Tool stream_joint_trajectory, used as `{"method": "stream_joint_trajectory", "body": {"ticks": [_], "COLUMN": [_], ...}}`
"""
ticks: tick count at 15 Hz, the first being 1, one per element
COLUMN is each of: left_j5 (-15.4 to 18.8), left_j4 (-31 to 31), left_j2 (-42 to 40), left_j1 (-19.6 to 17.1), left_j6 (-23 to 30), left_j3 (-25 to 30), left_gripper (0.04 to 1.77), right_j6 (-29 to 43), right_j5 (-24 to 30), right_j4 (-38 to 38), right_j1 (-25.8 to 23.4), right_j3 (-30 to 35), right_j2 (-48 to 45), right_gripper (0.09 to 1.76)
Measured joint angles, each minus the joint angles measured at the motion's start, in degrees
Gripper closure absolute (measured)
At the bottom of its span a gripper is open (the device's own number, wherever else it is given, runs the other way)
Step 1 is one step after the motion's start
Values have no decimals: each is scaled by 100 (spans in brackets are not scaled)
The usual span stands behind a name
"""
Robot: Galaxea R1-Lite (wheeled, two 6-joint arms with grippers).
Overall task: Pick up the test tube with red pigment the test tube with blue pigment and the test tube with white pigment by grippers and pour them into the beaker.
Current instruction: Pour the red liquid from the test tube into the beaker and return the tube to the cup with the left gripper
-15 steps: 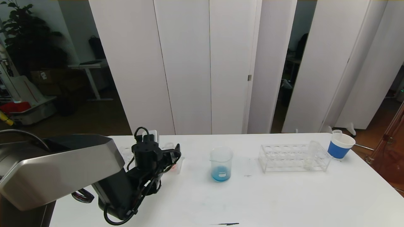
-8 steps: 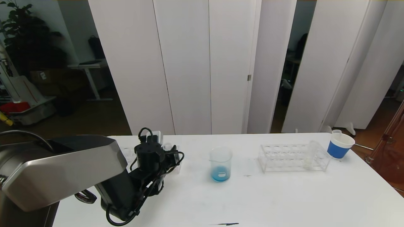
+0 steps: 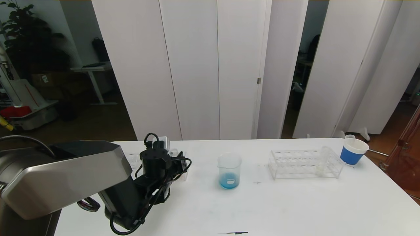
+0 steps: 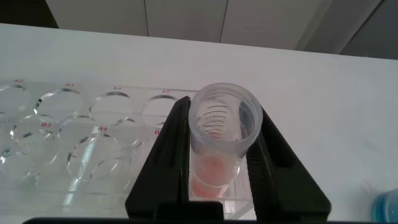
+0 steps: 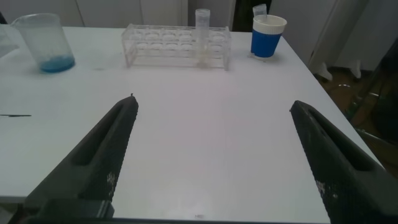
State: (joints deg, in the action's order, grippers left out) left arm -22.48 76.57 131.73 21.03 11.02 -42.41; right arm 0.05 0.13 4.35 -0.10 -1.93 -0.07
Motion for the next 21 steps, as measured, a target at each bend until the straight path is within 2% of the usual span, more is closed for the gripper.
{"method": "stream_joint_trajectory", "body": {"ticks": [7,12,21], "left_j5": [-6,-10,29], "left_j4": [-9,-430,-1293], "left_j2": [-210,-607,-1731], "left_j1": [13,112,226], "left_j6": [-44,-91,-518], "left_j3": [-30,-23,-26], "left_gripper": [121,121,121], "right_j6": [0,-2,0], "right_j5": [2,2,0], "right_j4": [2,2,2], "right_j1": [0,0,0], "right_j3": [0,0,0], "right_j2": [0,0,0], "right_gripper": [10,10,10]}}
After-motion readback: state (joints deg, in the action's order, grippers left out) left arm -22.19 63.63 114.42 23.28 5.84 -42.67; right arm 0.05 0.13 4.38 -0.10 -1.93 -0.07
